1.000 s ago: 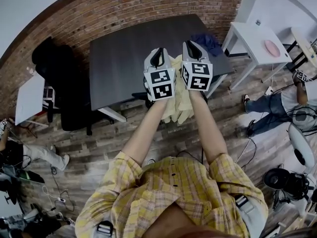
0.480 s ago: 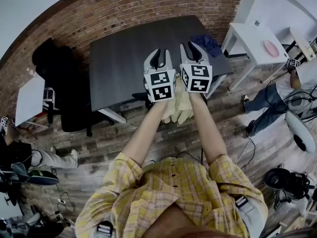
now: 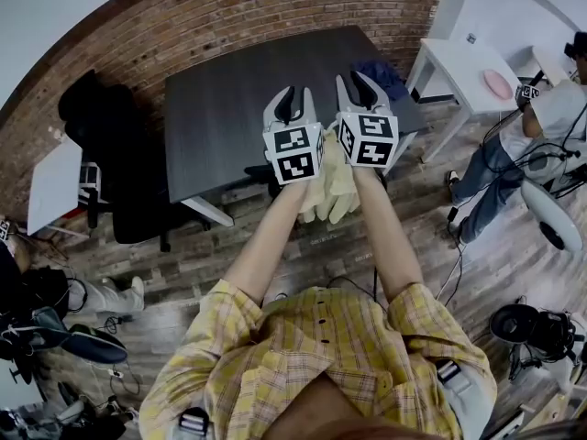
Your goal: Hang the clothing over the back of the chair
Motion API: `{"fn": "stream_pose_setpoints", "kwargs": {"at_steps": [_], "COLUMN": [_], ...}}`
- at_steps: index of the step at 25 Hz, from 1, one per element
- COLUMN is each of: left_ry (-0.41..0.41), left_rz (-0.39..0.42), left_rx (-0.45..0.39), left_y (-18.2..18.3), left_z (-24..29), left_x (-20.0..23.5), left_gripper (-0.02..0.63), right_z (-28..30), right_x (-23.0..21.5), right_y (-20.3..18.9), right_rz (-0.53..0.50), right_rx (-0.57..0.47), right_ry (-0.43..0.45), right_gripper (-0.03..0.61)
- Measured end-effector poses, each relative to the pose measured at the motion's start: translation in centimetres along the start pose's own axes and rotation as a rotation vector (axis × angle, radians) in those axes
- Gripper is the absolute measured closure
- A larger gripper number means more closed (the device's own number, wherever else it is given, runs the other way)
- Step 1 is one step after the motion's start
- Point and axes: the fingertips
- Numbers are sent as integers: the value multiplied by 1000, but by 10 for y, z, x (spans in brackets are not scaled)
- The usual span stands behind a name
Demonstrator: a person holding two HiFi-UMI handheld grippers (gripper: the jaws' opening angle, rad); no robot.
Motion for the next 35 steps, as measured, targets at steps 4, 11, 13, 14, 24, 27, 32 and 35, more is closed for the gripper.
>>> {"fn": "stream_pose_setpoints", "kwargs": {"at_steps": [4,11,13,14,24,27,32,35], "left_ry": [-8,-24,-29,-30,-48,-50,-62,-78], "left_rz": [3,8,13,14,41,50,34,29], "left_rx": [-10,-23,-26,-27,-12,-10,-12,-15], "left_y": [6,11,13,14,16,16,13,15], "left_z": [-8,-21,-26,-28,-51,-61,-76,-88], "left_x": [-4,-17,-21,-23,-41,-44,-48,-54], "left_gripper": [538,560,560,560,582,612,612,612], "right_z": [-9,-28,-34,-37,-67,-77,-96,-112], "right_x": [3,3,3,4,5,9,15,20], "right_y": [7,13,15,16,25,27,28,28], "right_rz": [-3,-8,-6,-5,-22,-28,-16,-17], "right_rx": [-12,-22,-26,-29,-30,-30,-33,-35], "right_ry": [-4,-10,-9,-7,-12,-5,-5,0], "right_gripper": [489,503,515,526,586,586,585,584]}}
Point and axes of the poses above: the fingertips, and each gripper's own axes: z forward along the fingers, x to its left, y out of its top, and after that the axes turned 14 degrees about -y, right-handed
